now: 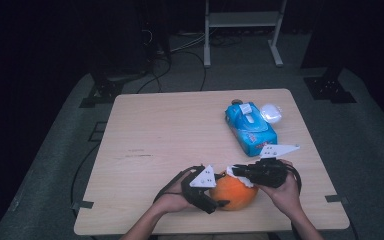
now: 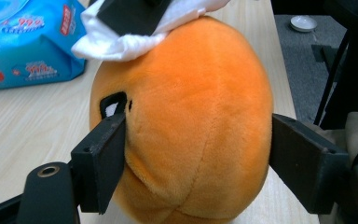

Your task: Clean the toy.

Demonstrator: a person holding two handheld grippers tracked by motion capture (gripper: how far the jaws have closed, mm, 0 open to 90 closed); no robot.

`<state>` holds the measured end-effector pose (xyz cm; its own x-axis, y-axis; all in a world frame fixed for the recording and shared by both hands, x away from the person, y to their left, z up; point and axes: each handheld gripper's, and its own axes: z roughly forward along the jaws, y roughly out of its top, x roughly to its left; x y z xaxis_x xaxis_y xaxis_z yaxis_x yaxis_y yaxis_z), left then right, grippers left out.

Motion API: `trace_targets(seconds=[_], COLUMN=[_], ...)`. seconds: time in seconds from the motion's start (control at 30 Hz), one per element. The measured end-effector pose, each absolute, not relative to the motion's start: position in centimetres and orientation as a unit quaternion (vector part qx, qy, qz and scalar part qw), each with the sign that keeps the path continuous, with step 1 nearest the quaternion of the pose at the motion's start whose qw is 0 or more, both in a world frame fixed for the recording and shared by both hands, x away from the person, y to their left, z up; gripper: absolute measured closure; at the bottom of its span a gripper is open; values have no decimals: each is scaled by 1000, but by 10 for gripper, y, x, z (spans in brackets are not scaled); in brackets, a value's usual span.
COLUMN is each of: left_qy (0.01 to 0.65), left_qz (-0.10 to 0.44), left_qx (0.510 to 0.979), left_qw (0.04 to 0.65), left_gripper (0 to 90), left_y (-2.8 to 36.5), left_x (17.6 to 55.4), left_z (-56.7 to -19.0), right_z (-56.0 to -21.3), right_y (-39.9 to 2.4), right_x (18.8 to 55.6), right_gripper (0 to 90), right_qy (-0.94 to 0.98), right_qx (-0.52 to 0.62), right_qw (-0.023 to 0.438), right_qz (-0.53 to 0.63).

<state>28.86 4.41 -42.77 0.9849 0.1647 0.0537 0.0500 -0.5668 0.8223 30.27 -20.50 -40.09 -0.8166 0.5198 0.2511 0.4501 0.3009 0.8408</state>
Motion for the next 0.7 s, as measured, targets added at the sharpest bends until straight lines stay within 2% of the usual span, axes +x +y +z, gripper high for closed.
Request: trace_targets(seconds=[0.23,0.37,0.7], left_qy=[69,81,132], left_qz=[56,48,33], left_qx=[883,880,872], left_qw=[461,465,471], left_gripper=[233,233,236], left_y=[47,50,57], left_x=[292,296,305], left_z=[-429,-431,-433], right_z=[-409,-414,-399], right_y=[-232,-249,-235], right_x=[310,312,302], right_gripper=[827,827,828], right_qy=[798,785,796], right_qx=[342,365,328], right_qw=[46,28,37], right_qz=[494,499,507])
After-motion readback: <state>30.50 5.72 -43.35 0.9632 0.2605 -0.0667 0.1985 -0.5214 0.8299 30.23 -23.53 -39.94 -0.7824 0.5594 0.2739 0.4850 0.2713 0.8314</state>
